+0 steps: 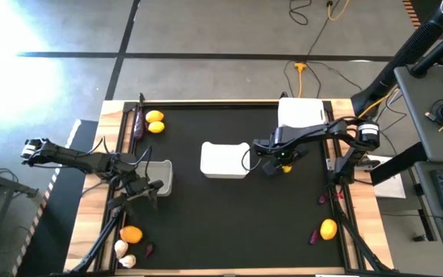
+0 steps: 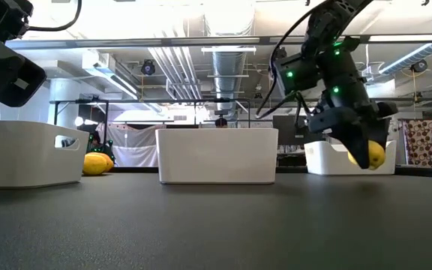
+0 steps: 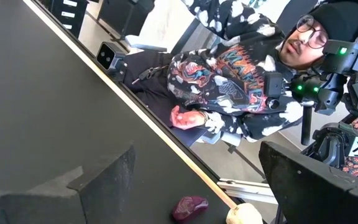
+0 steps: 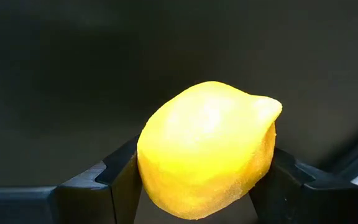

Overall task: Sort produce into baskets
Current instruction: Put the yellow lemon into the top white bin

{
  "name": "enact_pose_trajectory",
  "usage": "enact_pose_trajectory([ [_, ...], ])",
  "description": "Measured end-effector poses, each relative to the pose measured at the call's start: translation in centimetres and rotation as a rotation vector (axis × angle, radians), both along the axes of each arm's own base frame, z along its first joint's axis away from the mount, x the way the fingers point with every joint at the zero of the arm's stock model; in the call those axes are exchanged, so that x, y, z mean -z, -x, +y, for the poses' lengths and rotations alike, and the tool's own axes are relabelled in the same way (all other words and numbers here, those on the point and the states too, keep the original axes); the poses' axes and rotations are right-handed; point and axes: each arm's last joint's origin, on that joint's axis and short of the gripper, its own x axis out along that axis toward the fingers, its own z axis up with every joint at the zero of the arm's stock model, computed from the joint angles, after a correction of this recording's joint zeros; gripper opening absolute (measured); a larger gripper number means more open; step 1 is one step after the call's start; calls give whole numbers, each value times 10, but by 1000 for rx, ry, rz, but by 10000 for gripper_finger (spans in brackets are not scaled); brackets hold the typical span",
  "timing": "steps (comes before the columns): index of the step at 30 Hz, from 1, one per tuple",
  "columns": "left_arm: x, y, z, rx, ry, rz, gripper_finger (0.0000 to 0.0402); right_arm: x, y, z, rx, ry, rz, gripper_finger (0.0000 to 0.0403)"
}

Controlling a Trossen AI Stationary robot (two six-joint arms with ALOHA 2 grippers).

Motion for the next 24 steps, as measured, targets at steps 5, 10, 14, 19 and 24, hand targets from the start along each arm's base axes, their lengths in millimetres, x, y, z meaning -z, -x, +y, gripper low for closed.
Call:
enact_pose_trajectory([
  [5,0,0,0,0,0,0,327,3,5,-3,6,16,32,227],
  [10,0,0,0,0,0,0,327,2,12,-13,16,49,87,227],
  [14,0,0,0,0,0,0,327,0,18,-20,28,66,142,227],
  [19,0,0,0,0,0,0,327,-1,24,-25,37,77,182,227],
  [24,0,0,0,0,0,0,327,-2,26,-26,14,61,199,227],
])
